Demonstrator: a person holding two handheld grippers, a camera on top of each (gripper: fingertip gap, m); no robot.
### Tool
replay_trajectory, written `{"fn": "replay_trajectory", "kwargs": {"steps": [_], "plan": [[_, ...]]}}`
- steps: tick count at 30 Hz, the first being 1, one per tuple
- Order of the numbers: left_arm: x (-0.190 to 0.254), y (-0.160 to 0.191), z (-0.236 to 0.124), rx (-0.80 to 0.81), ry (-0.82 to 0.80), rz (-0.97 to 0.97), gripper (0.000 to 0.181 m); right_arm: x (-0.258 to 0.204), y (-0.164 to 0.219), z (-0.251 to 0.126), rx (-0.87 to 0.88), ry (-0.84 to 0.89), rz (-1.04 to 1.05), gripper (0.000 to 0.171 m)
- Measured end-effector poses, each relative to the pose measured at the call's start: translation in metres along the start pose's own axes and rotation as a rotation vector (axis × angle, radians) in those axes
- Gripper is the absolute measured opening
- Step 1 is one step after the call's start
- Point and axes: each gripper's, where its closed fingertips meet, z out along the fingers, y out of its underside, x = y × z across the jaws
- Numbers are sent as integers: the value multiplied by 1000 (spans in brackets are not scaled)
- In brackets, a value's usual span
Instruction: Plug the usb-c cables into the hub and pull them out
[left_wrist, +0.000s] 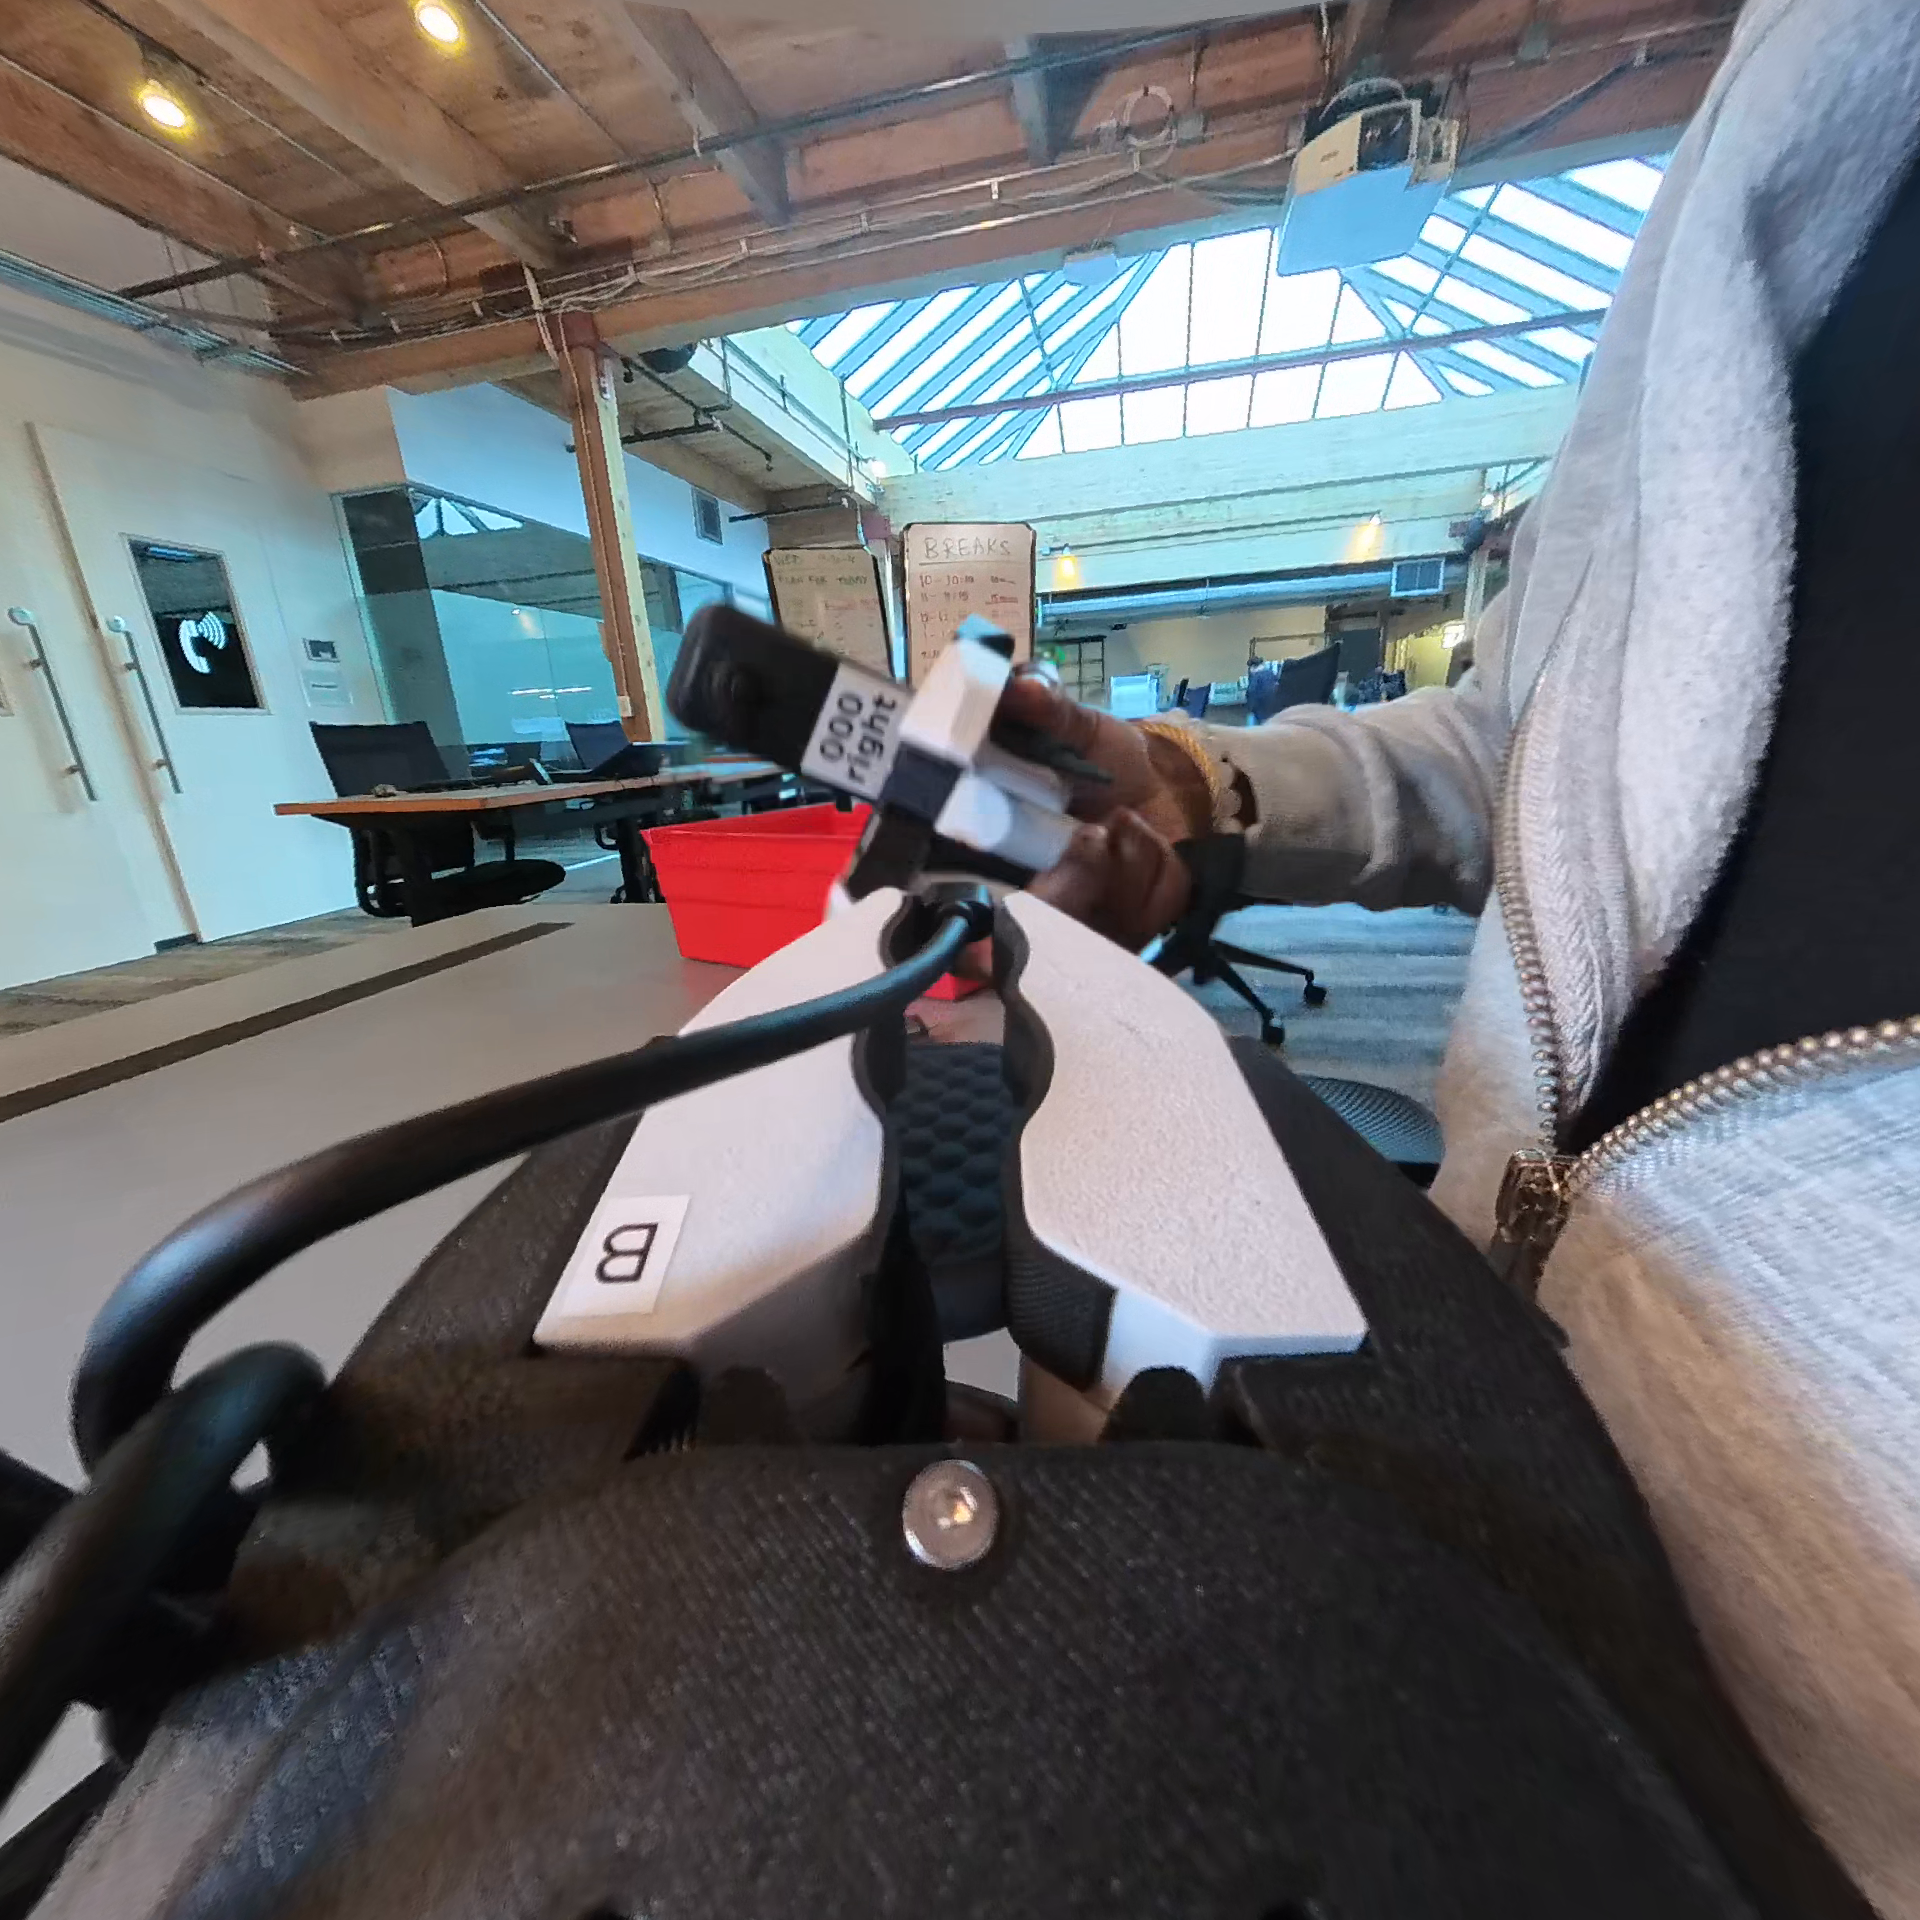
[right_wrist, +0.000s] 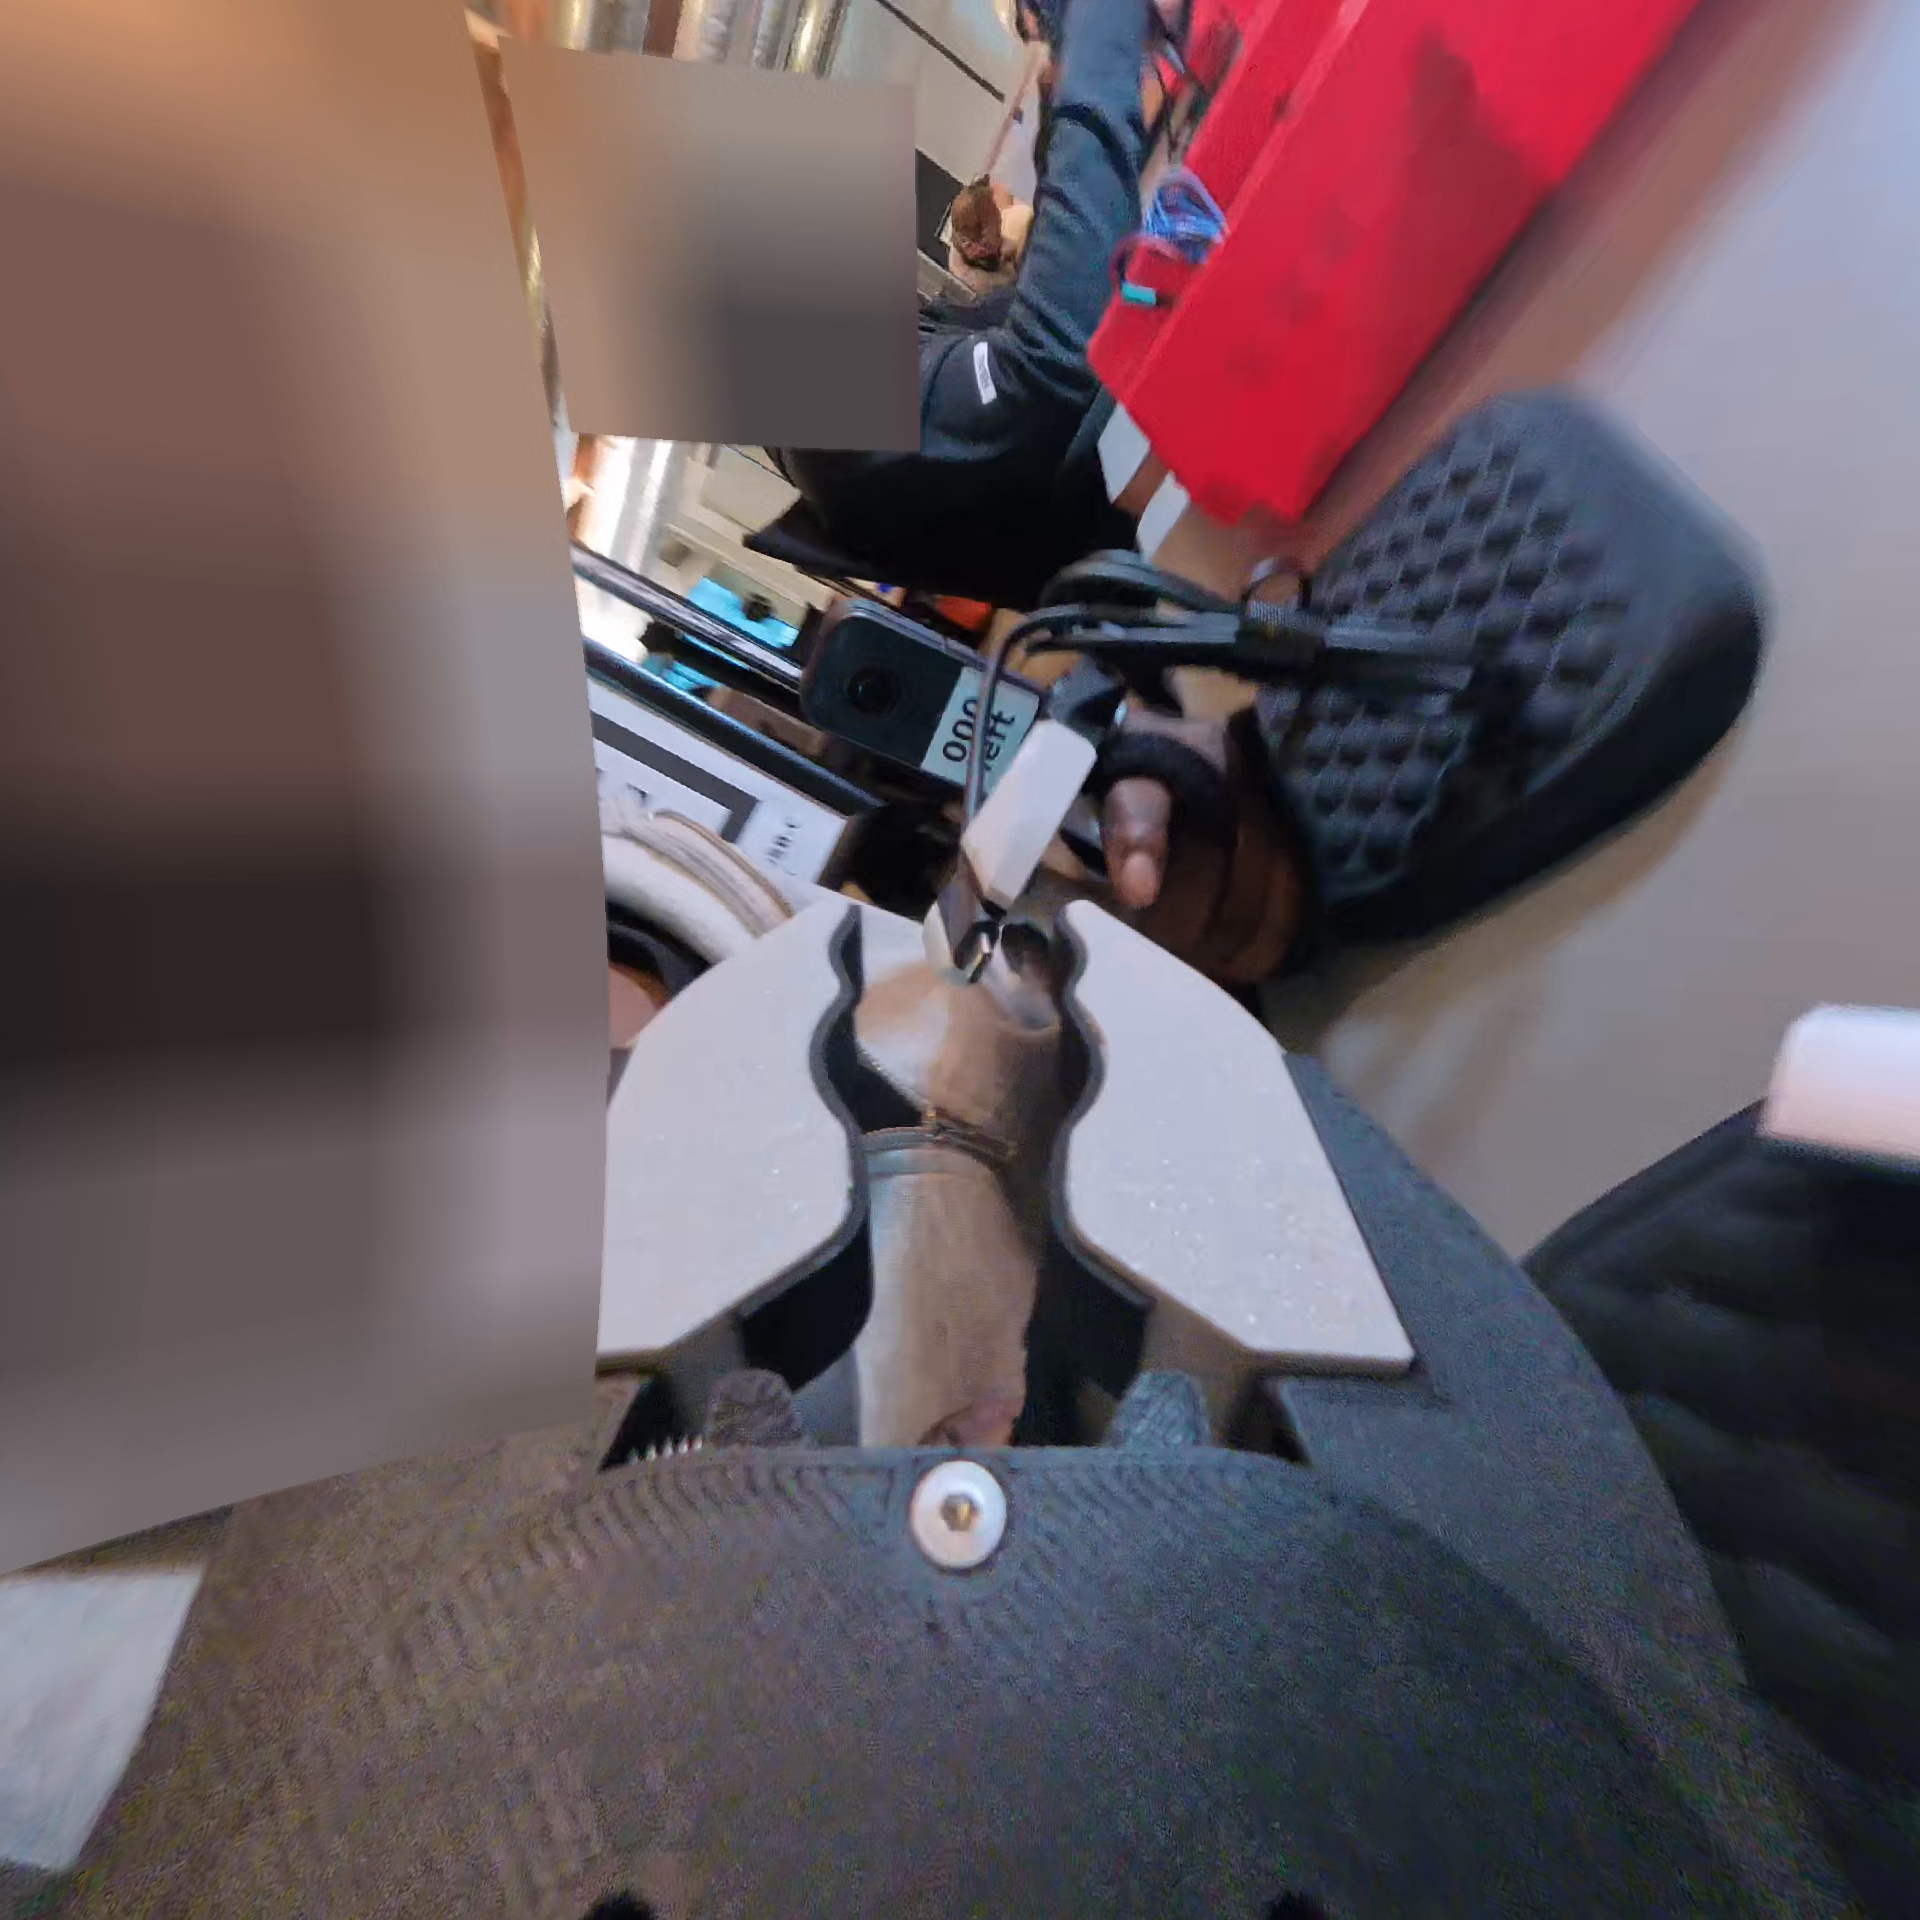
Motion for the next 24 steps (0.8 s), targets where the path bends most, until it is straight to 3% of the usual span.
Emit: {"fn": "replay_trajectory", "kwargs": {"steps": [4,9,13,18,20,22,24], "plan": [[2,1,0,-2,12,4,14,9,-24,-33,-134,214,-464,60],[-1,0,-1,2,-3,-13,14,61,-24,-57,-647,367,-951,56],[-4,1,0,-4,-13,-32,14,96,-10,-52,-957,309,-993,54],[-5,1,0,0,-8,-49,14,123,0,-49,-1181,230,-1060,50],[-7,0,-1,1,-12,-62,14,134,1,-52,-1237,224,-1079,47],[-8,1,0,-4,-21,-72,14,140,4,-55,-1255,213,-1059,28],[-13,2,1,-20,-55,-86,14,139,2,-53,-1198,219,-1033,26]]}}
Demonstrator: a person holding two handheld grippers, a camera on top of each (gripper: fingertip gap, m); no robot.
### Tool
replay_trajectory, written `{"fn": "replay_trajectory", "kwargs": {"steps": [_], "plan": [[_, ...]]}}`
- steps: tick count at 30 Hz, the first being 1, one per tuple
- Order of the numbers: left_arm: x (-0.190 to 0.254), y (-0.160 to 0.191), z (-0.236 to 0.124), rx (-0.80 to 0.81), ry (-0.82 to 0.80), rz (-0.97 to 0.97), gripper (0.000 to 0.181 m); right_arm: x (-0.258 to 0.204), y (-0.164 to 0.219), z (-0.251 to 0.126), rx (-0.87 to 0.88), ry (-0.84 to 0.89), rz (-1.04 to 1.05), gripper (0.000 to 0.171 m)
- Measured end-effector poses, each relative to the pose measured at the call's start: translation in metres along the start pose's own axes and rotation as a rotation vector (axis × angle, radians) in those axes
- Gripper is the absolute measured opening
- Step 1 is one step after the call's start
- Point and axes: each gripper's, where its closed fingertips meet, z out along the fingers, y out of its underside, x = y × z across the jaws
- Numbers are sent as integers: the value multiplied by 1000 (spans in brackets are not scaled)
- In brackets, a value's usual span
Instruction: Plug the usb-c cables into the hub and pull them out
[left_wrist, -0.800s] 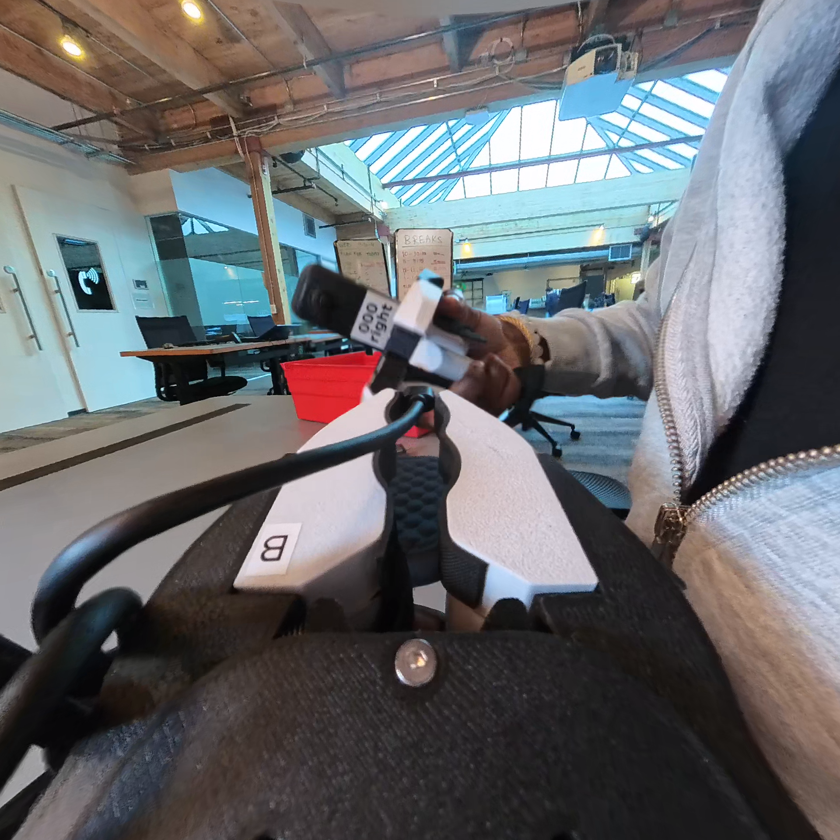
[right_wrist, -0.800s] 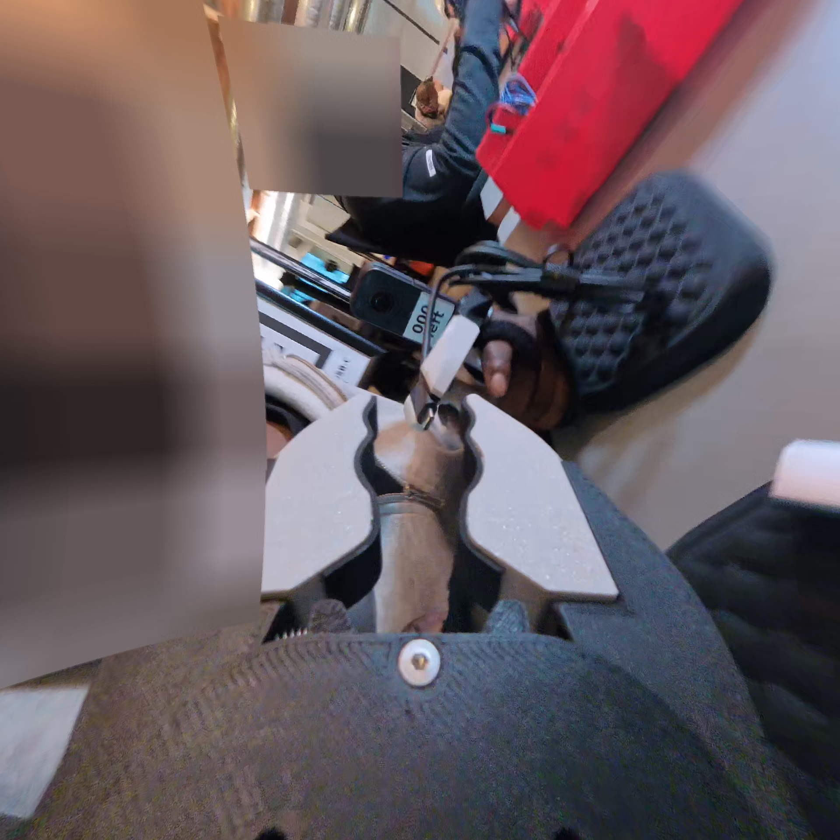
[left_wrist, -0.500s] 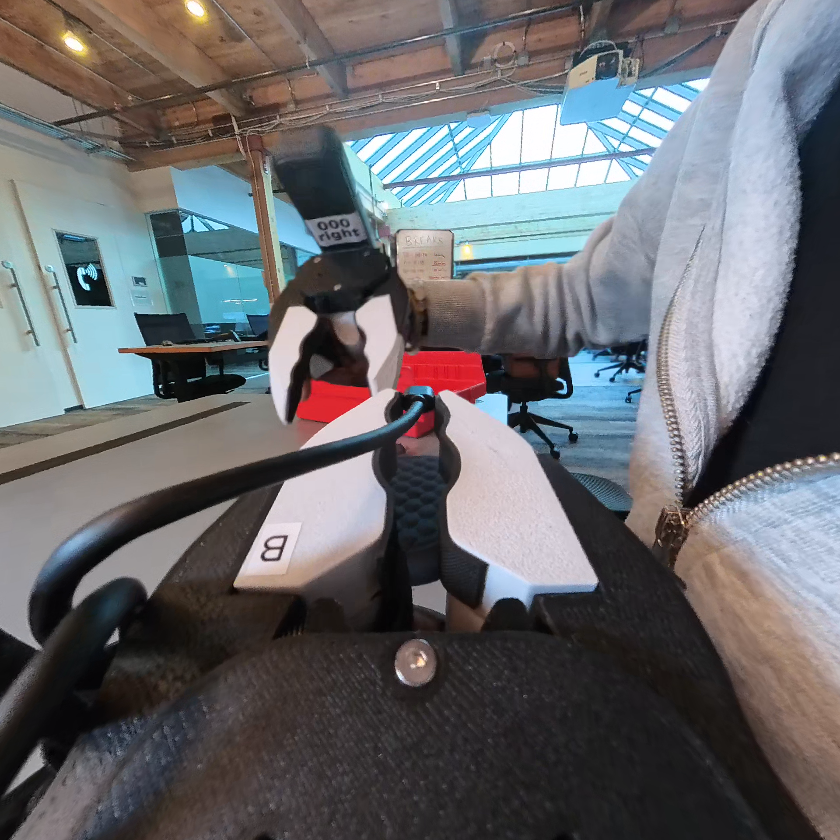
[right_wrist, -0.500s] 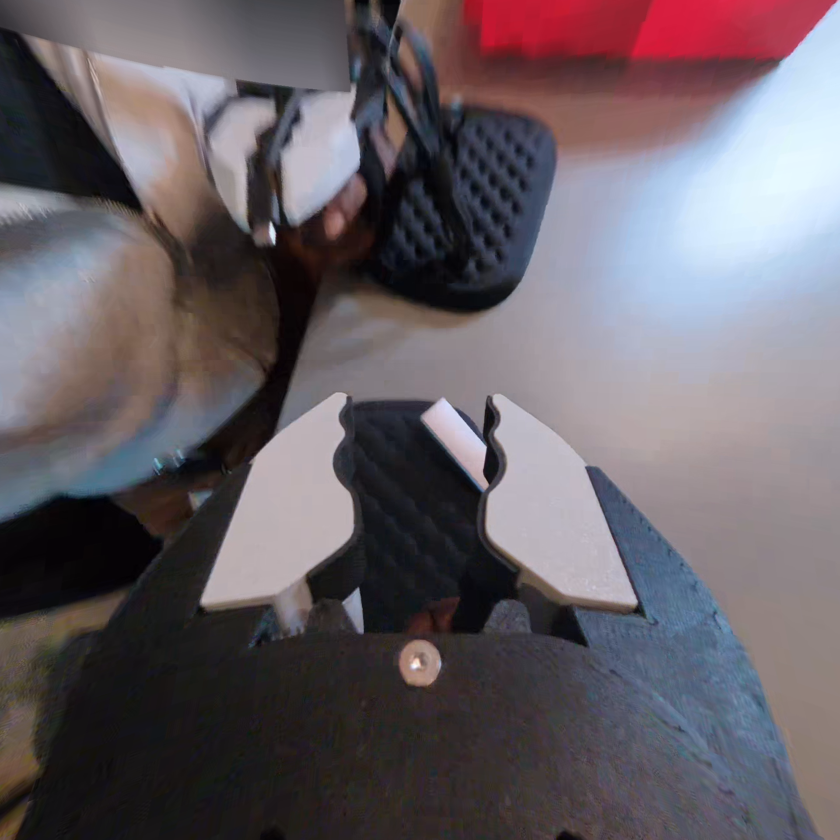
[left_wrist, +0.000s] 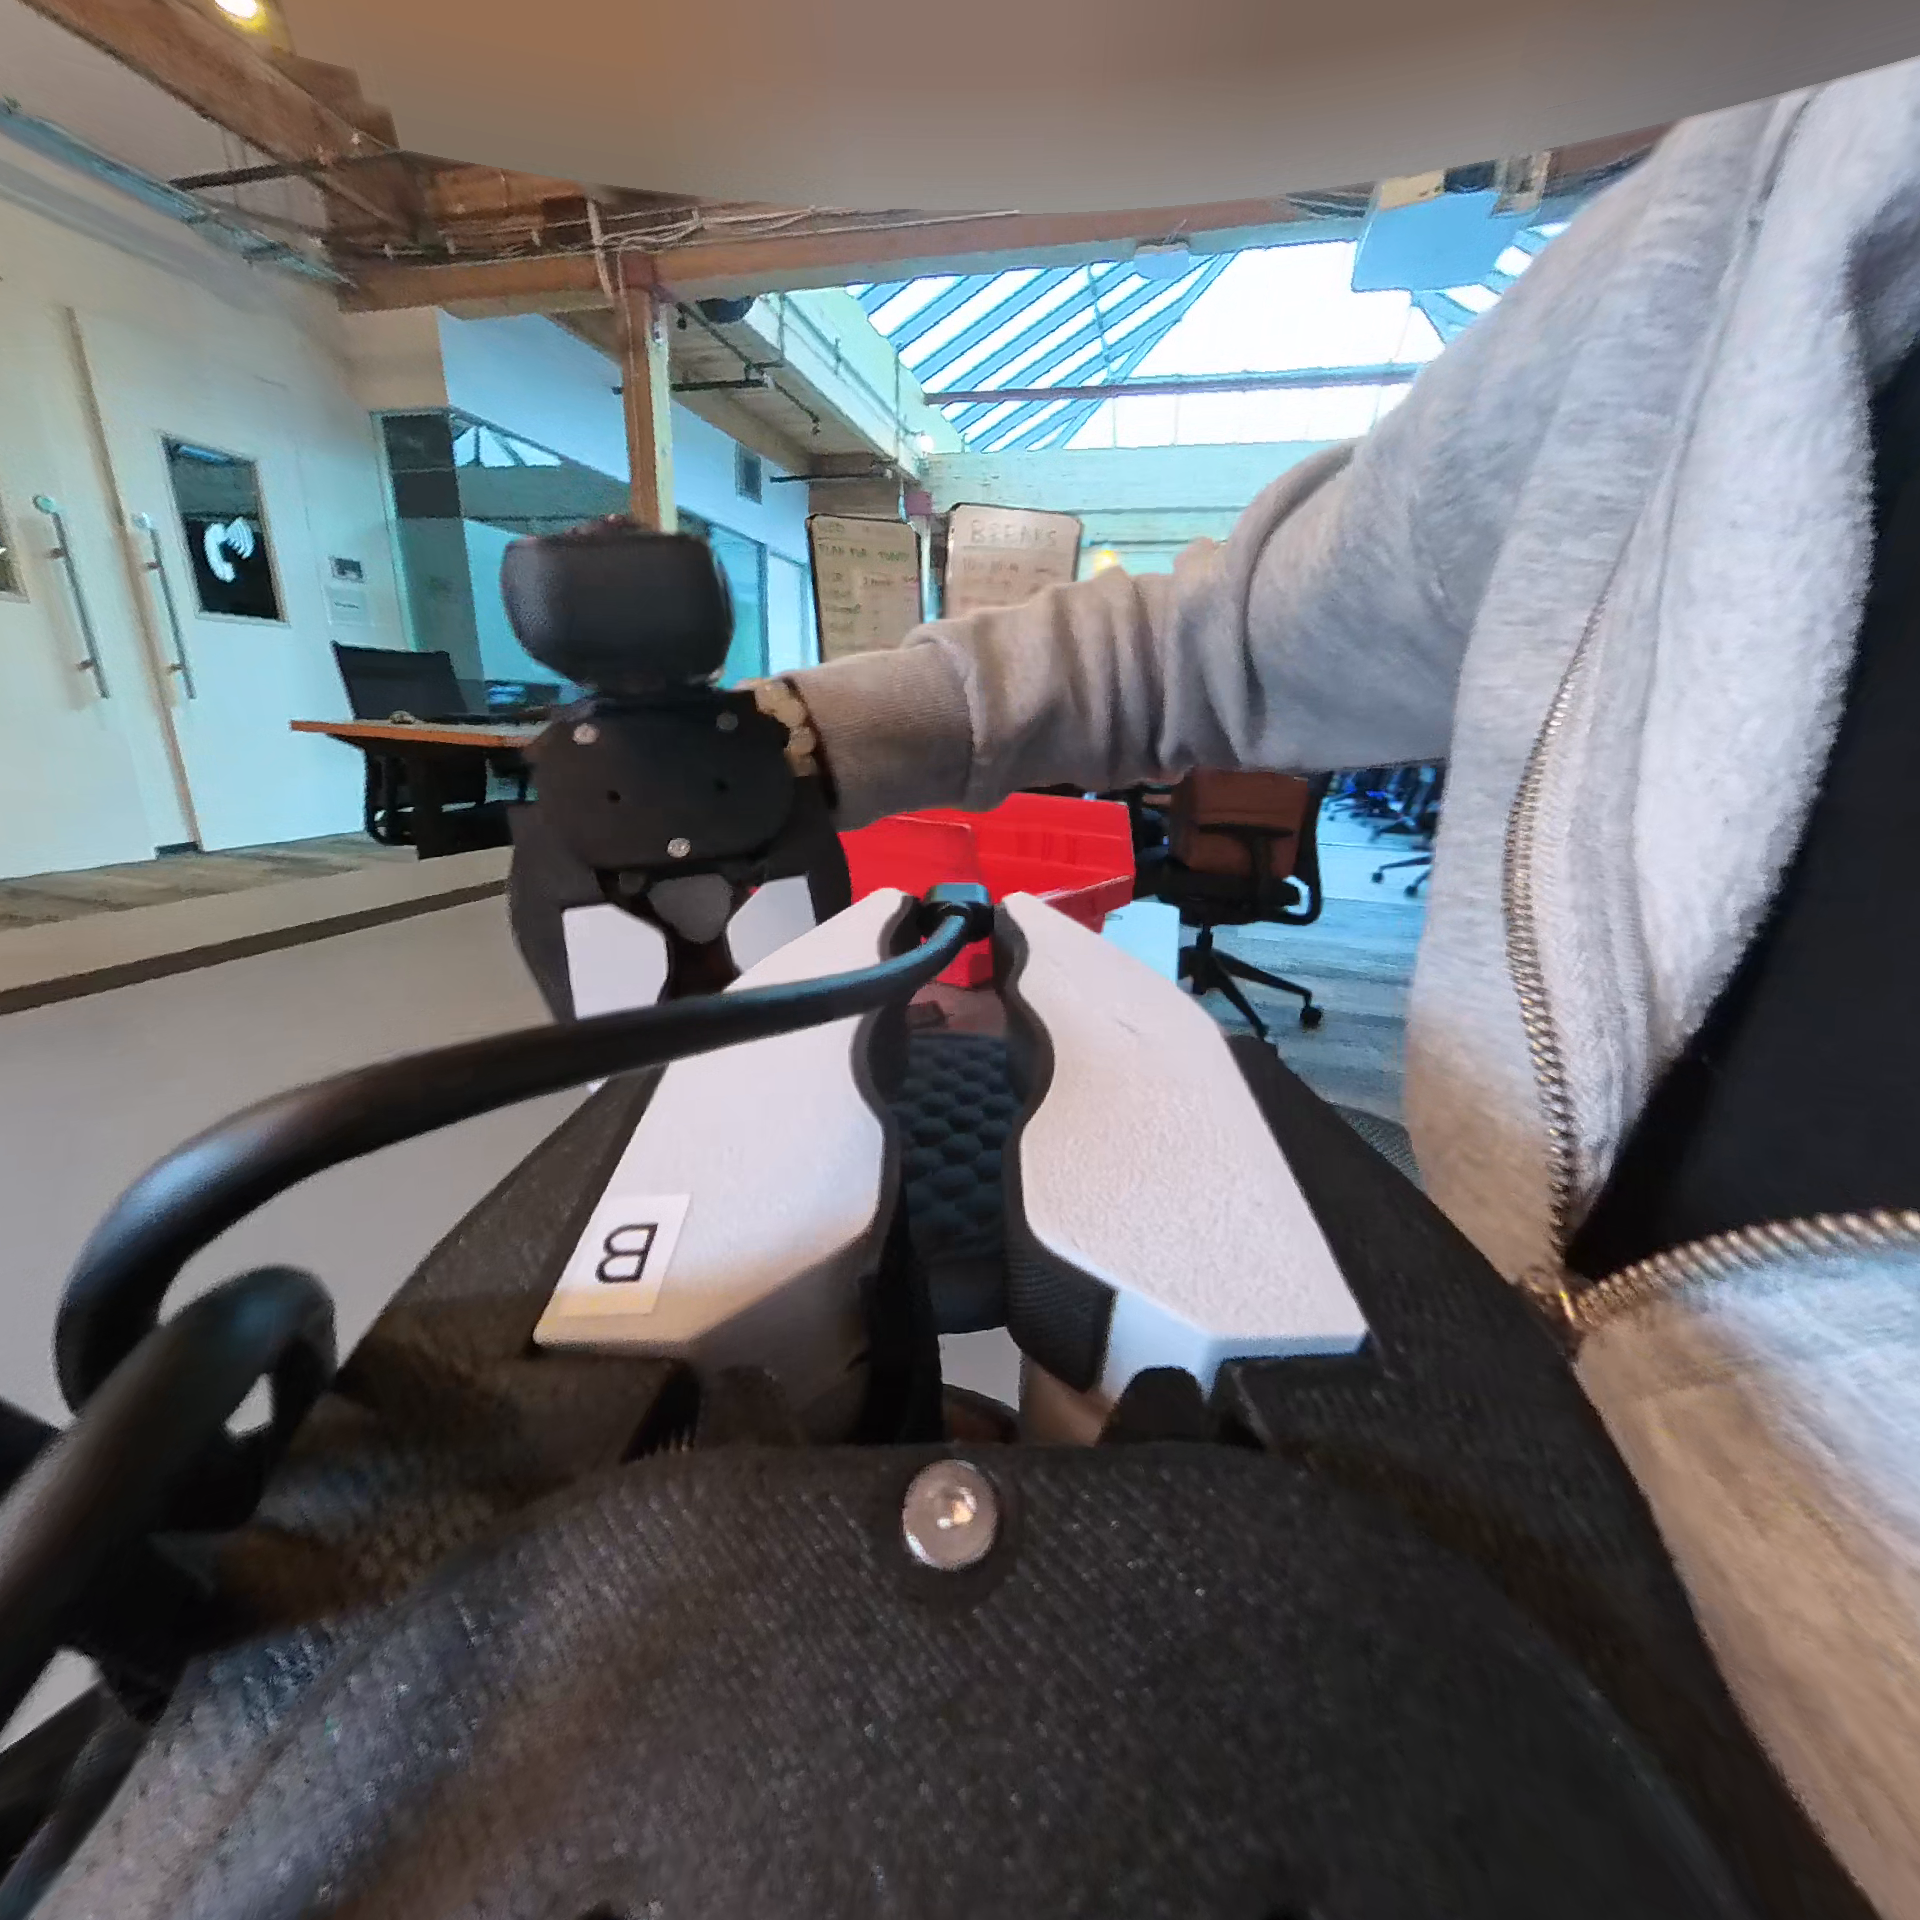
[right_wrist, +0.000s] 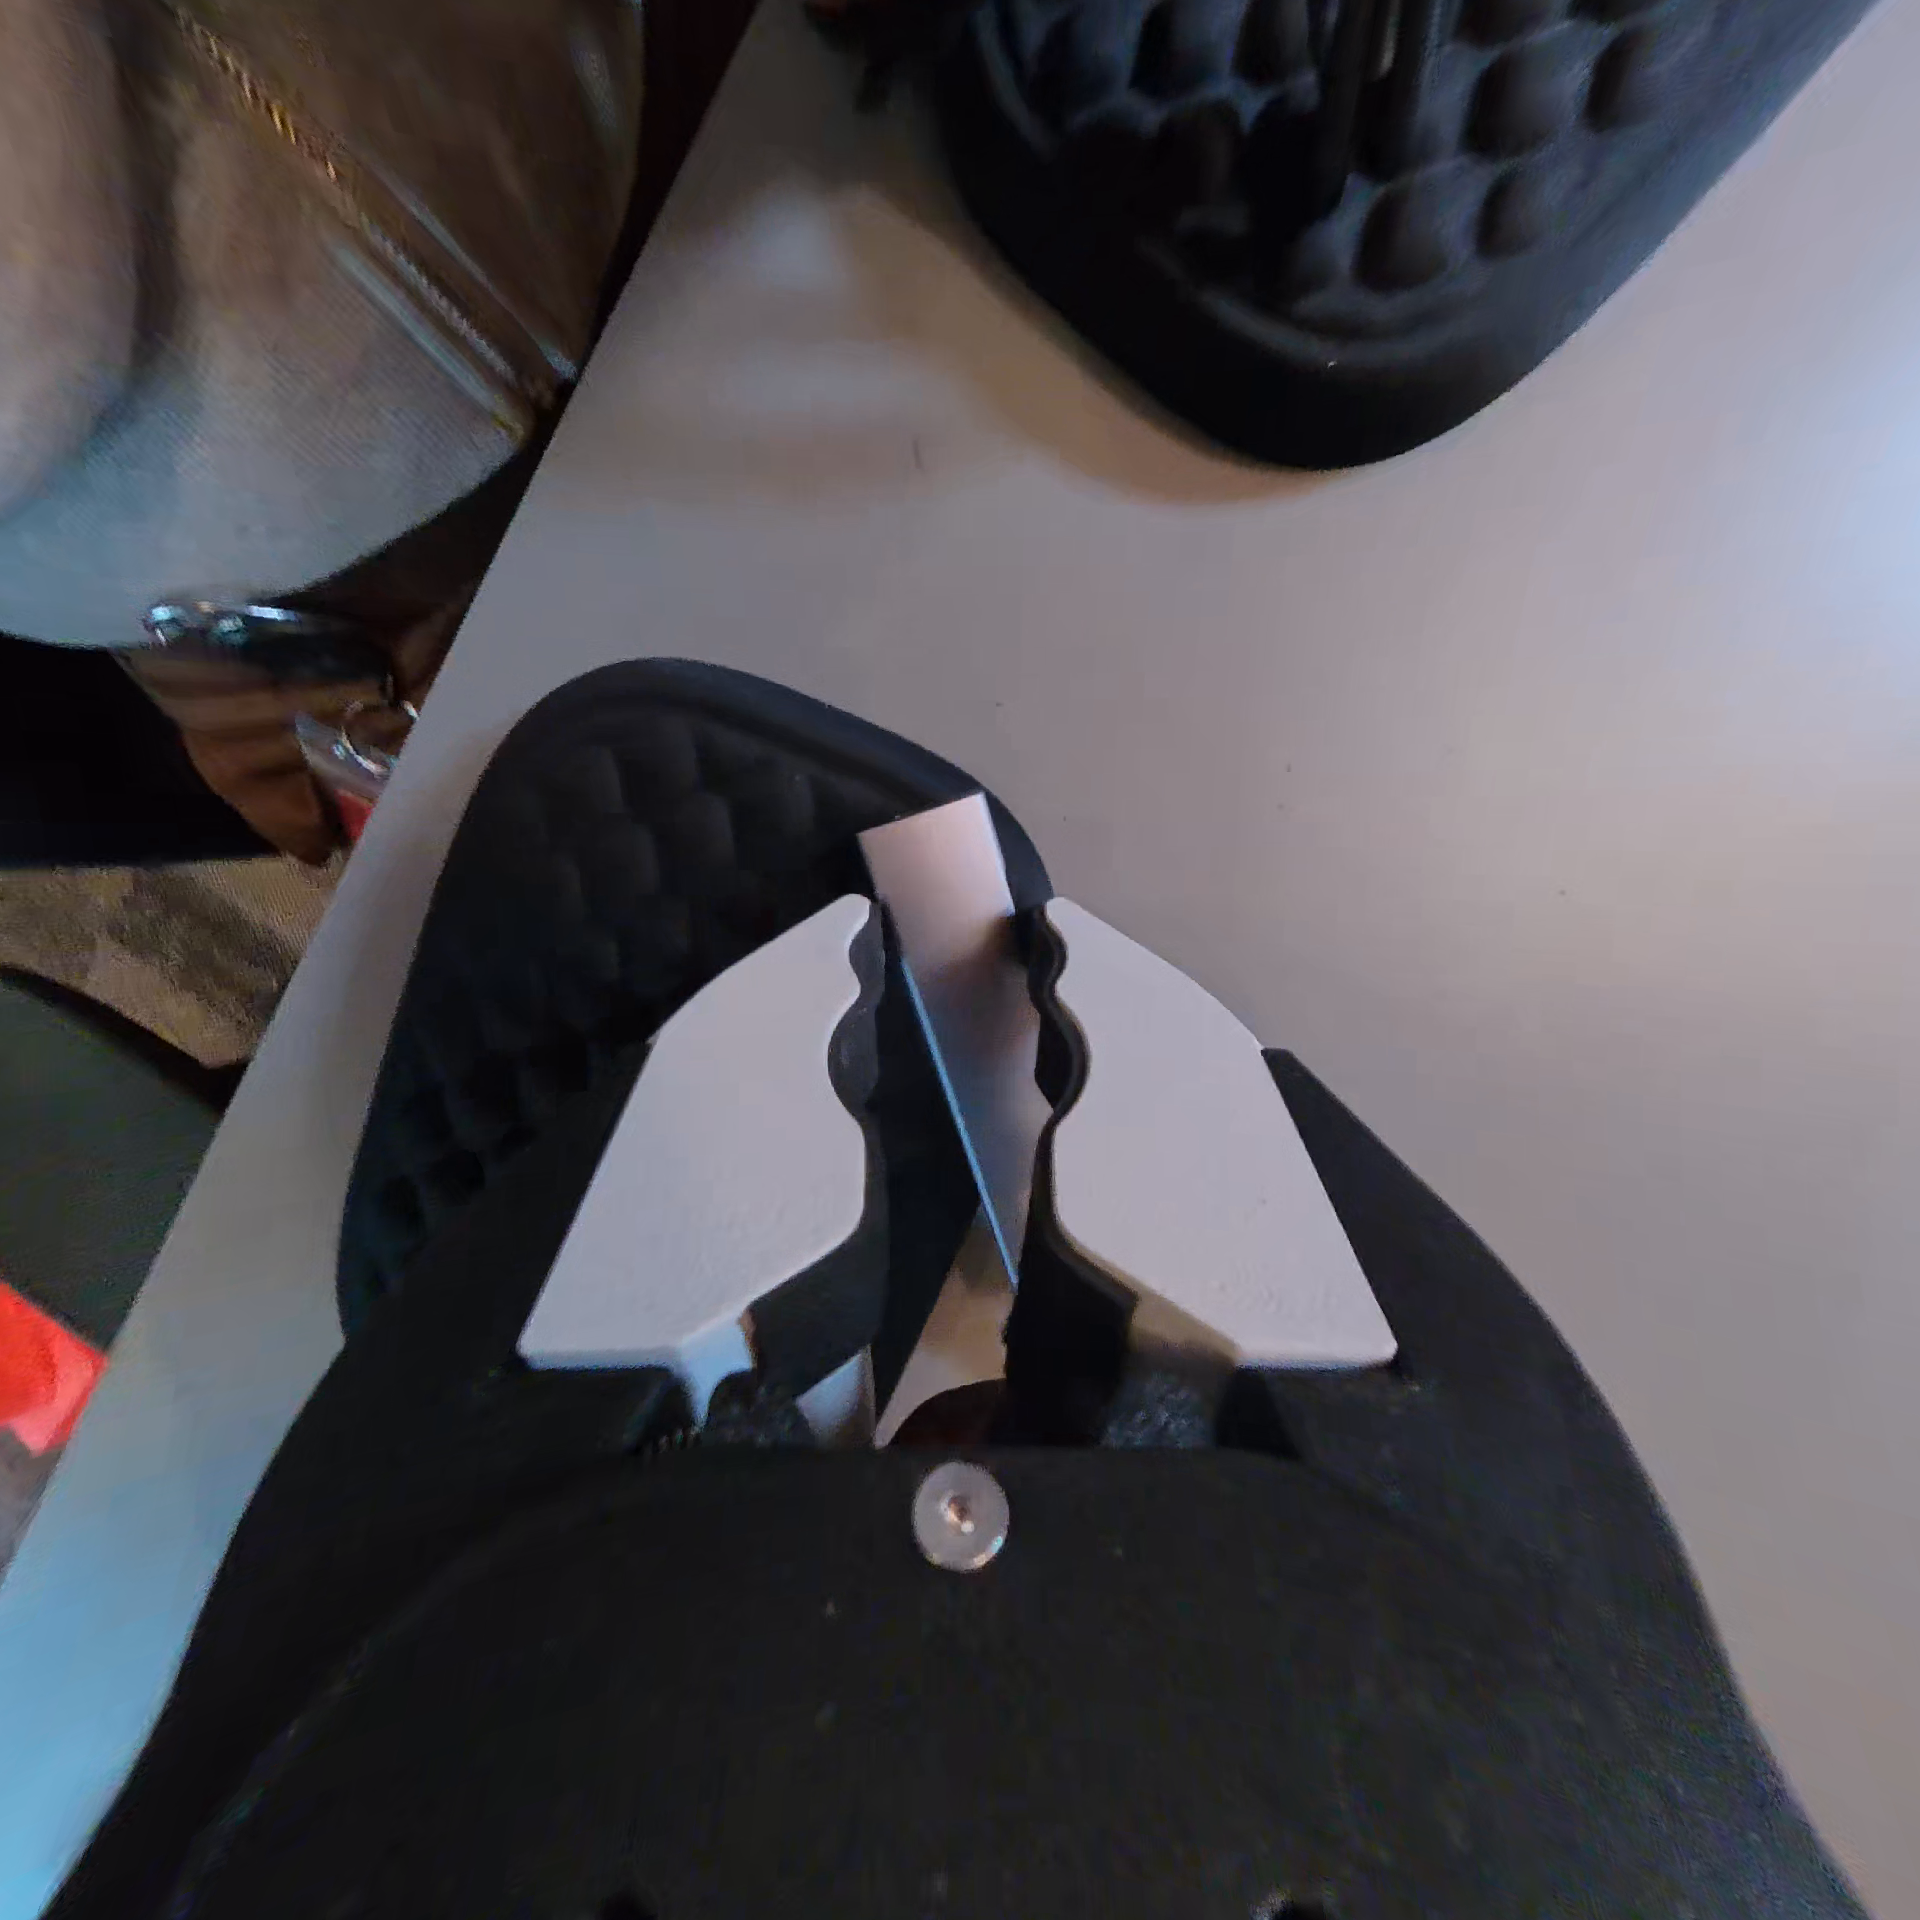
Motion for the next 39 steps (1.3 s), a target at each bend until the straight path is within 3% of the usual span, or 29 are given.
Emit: {"fn": "replay_trajectory", "kwargs": {"steps": [7,13,18,28,39], "plan": [[-46,-7,-22,-227,-276,161,14,5,-29,-40,185,326,202,25],[-54,7,-17,-291,-271,134,14,7,-36,-35,105,523,229,25],[-53,20,-10,-373,-282,184,14,8,-57,-39,151,513,213,24],[-47,23,-10,-377,-252,214,14,1,-68,-35,139,437,159,24],[-43,6,-14,-242,-198,142,14,-1,-92,-46,288,481,28,23]]}}
